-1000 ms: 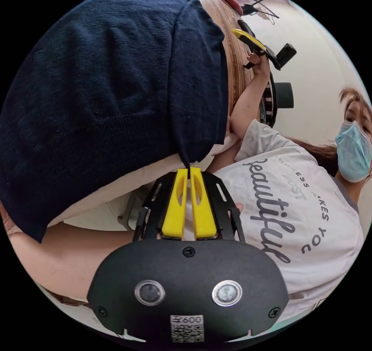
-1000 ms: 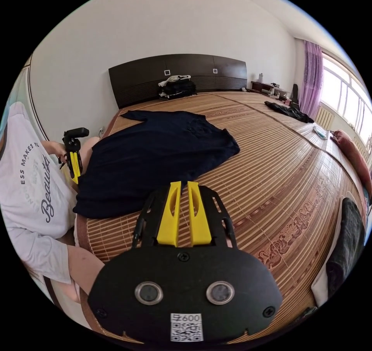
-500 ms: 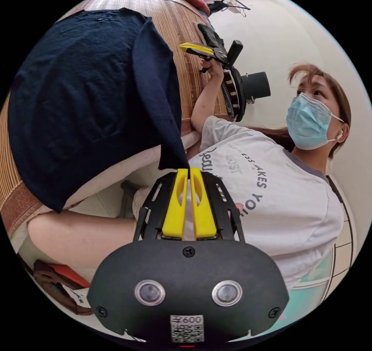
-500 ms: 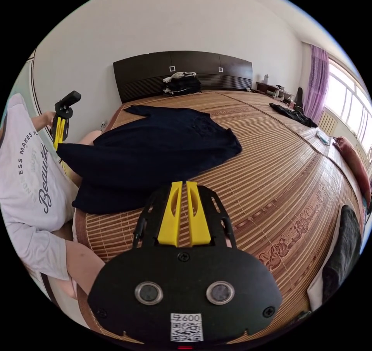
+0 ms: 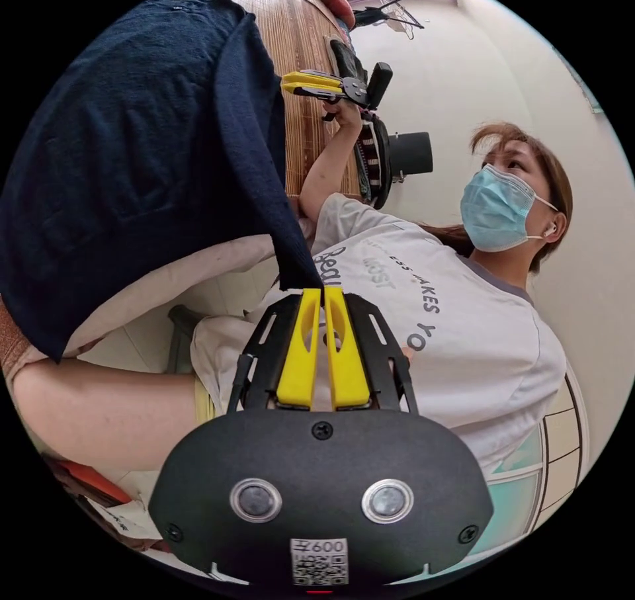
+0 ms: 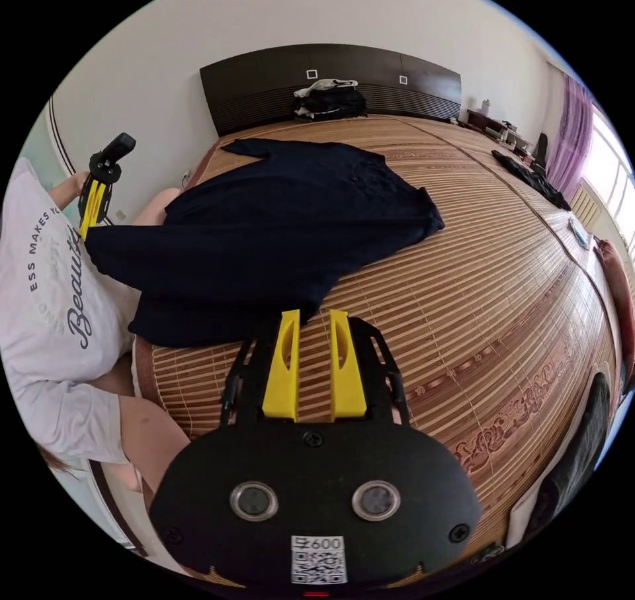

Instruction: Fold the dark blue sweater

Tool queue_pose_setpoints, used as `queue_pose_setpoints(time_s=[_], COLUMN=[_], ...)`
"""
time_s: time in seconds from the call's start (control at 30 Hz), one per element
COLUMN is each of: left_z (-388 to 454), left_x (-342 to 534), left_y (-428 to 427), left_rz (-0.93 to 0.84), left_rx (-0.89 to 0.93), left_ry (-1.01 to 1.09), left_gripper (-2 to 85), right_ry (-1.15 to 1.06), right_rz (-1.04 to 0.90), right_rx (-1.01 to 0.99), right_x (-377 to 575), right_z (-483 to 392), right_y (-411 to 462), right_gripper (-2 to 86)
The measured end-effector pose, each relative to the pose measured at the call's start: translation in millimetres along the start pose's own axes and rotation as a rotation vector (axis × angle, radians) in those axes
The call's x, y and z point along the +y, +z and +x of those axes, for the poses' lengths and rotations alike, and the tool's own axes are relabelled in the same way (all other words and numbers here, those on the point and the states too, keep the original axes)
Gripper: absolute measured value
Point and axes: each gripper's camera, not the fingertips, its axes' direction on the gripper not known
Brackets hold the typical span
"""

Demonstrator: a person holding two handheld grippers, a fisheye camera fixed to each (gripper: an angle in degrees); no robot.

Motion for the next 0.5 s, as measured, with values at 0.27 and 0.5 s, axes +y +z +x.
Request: queue_pose_setpoints(time_s=[0.27,0.5], left_z=[-11.1,-35.0], left_x=[-4.1,-23.7], left_y=[4.5,-35.6], left_rz=[-0.070,-0.080], left_rx=[-0.039,-0.155], left_ry=[-0.059,-0.165], left_gripper=[2.0,7.7], right_ry=[-0.024,-0.037], right_rz=[0.004,0.003], right_rx=[0.011,0.033], right_x=[-11.6,-10.4], right_z=[-5.7,-14.7], right_y=[-1.2,-6.7], right_gripper=[-0.7,-0.8])
